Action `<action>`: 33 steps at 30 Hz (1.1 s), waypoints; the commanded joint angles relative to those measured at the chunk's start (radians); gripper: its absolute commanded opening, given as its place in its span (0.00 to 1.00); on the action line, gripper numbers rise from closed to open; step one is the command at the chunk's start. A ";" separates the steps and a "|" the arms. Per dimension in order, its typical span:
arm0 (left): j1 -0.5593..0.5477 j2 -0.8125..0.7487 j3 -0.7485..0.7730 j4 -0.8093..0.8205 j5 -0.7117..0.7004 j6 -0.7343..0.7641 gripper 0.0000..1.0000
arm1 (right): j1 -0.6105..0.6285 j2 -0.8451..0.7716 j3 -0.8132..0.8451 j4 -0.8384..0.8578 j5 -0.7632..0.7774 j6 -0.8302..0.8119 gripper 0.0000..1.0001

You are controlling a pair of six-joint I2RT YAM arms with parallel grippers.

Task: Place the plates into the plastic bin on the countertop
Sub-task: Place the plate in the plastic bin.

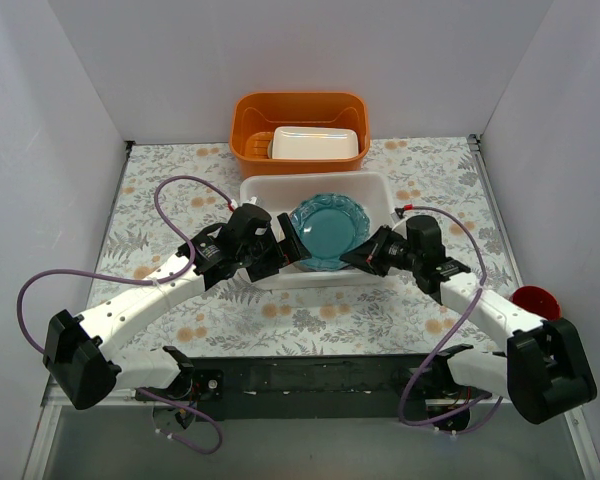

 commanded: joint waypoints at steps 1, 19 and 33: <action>-0.002 -0.024 -0.001 -0.001 0.005 0.010 0.98 | 0.026 0.051 0.087 -0.019 -0.043 -0.123 0.06; 0.000 -0.044 -0.007 -0.015 -0.004 0.010 0.98 | 0.030 0.012 0.294 -0.412 0.108 -0.366 0.68; -0.002 -0.055 -0.006 -0.017 -0.007 0.007 0.98 | 0.030 -0.080 0.484 -0.617 0.187 -0.459 0.81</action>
